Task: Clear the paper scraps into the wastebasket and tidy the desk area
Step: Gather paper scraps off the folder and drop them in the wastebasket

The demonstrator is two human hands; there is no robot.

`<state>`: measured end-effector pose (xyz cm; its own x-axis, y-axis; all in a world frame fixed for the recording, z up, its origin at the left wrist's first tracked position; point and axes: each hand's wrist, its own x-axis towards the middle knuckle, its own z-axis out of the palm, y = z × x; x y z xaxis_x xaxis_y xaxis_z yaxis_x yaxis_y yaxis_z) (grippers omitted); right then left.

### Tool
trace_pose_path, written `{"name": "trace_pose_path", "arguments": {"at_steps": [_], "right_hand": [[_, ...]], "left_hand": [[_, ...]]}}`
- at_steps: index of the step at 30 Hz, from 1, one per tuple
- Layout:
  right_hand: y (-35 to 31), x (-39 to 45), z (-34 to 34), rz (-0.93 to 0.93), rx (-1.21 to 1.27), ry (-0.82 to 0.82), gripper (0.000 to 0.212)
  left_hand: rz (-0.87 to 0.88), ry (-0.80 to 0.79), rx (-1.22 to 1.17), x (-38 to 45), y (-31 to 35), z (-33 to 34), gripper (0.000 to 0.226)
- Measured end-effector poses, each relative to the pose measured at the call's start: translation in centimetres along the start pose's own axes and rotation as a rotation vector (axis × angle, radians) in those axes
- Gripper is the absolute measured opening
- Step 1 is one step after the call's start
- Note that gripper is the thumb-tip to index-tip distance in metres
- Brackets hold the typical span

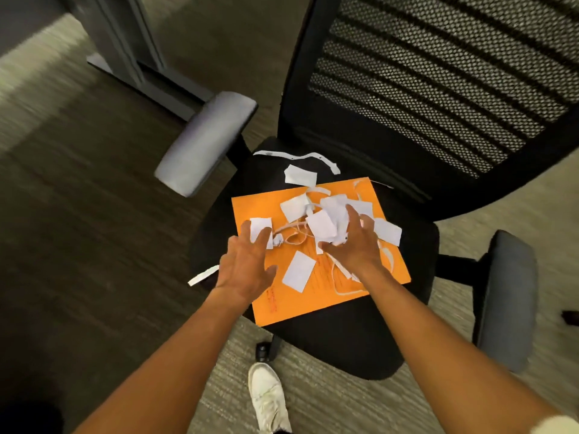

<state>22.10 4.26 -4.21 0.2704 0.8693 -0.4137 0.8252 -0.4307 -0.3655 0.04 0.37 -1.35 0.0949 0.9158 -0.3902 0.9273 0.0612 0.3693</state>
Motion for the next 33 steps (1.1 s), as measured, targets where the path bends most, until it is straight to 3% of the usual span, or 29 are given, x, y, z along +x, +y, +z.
{"name": "trace_pose_path", "arguments": {"at_steps": [4,10,17,24,29,33], "right_hand": [[-0.3,2.1,0.8,0.004,-0.121,-0.043,0.104],[0.0,1.6,2.1,-0.088,-0.236,0.027,0.070],[0.7,-0.4,2.9,-0.148,0.096,0.059,0.031],[3.2,-2.0,0.2,-0.092,0.364,0.166,0.004],[5.5,-1.5,-2.4,0.034,0.500,0.304,0.012],[6.7,-0.2,-3.2,0.118,0.519,0.293,0.013]], "left_hand": [[-0.038,-0.009,0.037,2.1,1.3,1.7,0.083],[-0.030,0.016,0.134,4.0,2.2,2.7,0.083],[0.075,0.031,0.171,7.2,3.5,2.5,0.098],[0.168,-0.020,0.299,10.4,6.2,3.5,0.094],[0.244,0.010,0.359,10.7,7.5,4.6,0.063],[0.272,0.010,0.304,10.3,7.2,5.2,0.054]]}}
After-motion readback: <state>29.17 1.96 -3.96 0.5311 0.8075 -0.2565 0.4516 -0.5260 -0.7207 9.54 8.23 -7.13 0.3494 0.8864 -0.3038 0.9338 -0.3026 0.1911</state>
